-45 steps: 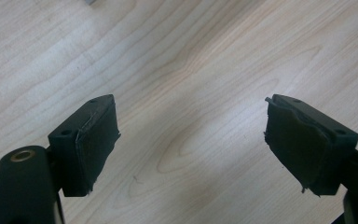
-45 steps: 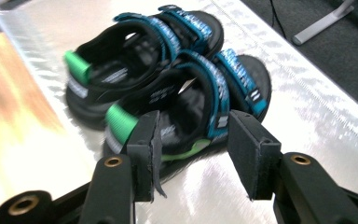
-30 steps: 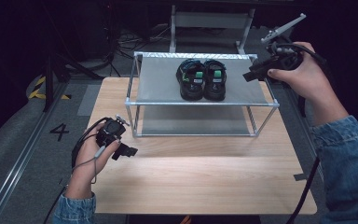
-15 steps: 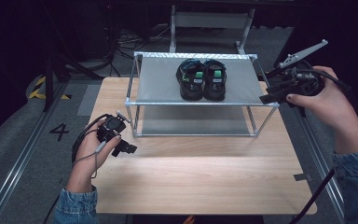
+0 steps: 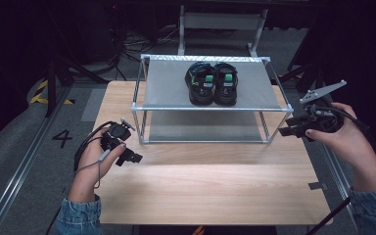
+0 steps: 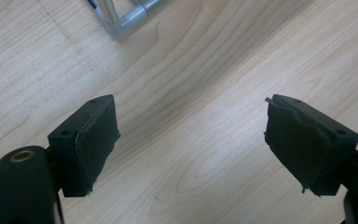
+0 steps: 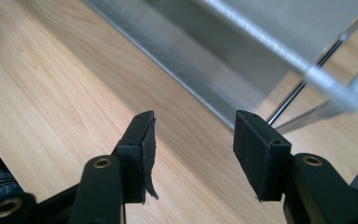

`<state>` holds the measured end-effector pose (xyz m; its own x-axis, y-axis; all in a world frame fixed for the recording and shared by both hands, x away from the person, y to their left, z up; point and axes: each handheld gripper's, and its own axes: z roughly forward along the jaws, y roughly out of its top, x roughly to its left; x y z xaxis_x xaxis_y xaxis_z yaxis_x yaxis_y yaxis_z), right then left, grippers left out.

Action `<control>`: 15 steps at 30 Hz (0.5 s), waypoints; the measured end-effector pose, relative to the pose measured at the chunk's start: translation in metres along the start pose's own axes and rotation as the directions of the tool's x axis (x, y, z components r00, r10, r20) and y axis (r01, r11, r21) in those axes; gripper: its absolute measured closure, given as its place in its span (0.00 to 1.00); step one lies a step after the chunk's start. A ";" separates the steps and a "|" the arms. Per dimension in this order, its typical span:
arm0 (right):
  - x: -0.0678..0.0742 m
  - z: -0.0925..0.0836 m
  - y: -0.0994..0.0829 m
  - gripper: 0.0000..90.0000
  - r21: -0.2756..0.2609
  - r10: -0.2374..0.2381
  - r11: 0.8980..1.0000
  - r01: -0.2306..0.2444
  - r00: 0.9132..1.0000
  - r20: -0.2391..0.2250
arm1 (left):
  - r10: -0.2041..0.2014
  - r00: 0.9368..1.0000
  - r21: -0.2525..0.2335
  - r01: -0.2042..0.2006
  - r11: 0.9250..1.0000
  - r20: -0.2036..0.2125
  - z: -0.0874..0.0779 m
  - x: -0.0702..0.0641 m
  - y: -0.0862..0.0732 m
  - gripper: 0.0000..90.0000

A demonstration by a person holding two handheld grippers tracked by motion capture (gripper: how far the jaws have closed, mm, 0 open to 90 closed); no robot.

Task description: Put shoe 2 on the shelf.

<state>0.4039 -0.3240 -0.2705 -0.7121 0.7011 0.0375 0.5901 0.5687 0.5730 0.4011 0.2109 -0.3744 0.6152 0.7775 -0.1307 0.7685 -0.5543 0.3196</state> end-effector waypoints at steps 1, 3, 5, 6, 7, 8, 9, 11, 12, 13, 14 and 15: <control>0.000 0.003 -0.005 0.55 0.005 0.004 1.000 -0.004 1.000 0.003 | 0.003 1.000 0.003 -0.003 1.000 -0.001 0.000 0.000 0.000 0.19; 0.000 0.008 -0.013 0.55 0.008 0.012 1.000 -0.012 1.000 0.001 | -0.004 1.000 0.006 0.004 1.000 -0.003 0.001 -0.001 -0.001 0.19; 0.000 0.011 -0.021 0.55 0.007 0.023 1.000 -0.023 1.000 -0.001 | -0.004 1.000 0.007 0.004 1.000 -0.002 0.001 -0.001 -0.001 0.19; 0.000 0.012 -0.024 0.55 0.006 0.026 1.000 -0.026 1.000 -0.001 | -0.002 1.000 0.010 0.002 1.000 -0.001 0.001 -0.001 -0.001 0.19; 0.000 0.014 -0.027 0.55 0.005 0.030 1.000 -0.030 1.000 -0.004 | -0.002 1.000 0.008 0.002 1.000 -0.002 0.001 -0.001 -0.001 0.19; -0.001 0.015 -0.030 0.55 0.007 0.036 0.999 -0.036 0.999 -0.006 | -0.004 1.000 0.009 0.004 1.000 -0.002 0.001 -0.001 -0.001 0.19; -0.001 0.017 -0.033 0.54 0.005 0.038 0.999 -0.038 0.999 -0.006 | -0.004 1.000 0.011 0.004 1.000 -0.004 0.001 -0.001 -0.001 0.19; -0.003 0.020 -0.039 0.54 -0.002 0.041 0.999 -0.041 0.999 -0.002 | 0.003 1.000 0.011 -0.003 1.000 -0.004 0.001 -0.001 -0.001 0.19; -0.003 0.021 -0.042 0.54 -0.003 0.043 0.999 -0.043 0.999 -0.004 | 0.003 1.000 0.012 -0.003 1.000 -0.003 0.002 -0.001 -0.001 0.19; -0.004 0.023 -0.045 0.53 -0.008 0.044 0.999 -0.044 0.999 -0.003 | 0.003 1.000 0.016 -0.003 1.000 -0.001 0.002 -0.002 0.000 0.19; -0.004 0.024 -0.047 0.52 -0.011 0.045 0.999 -0.045 0.999 0.001 | 0.004 1.000 0.019 -0.004 1.000 -0.001 0.003 -0.002 0.000 0.19; -0.004 0.026 -0.050 0.52 -0.009 0.049 0.999 -0.049 0.999 -0.001 | 0.005 1.000 0.022 -0.005 1.000 -0.004 0.004 -0.003 0.001 0.19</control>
<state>0.3873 -0.3444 -0.3201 -0.6831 0.7273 0.0665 0.6207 0.5301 0.5777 0.4005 0.2072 -0.3777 0.6187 0.7756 -0.1252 0.7688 -0.5649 0.2997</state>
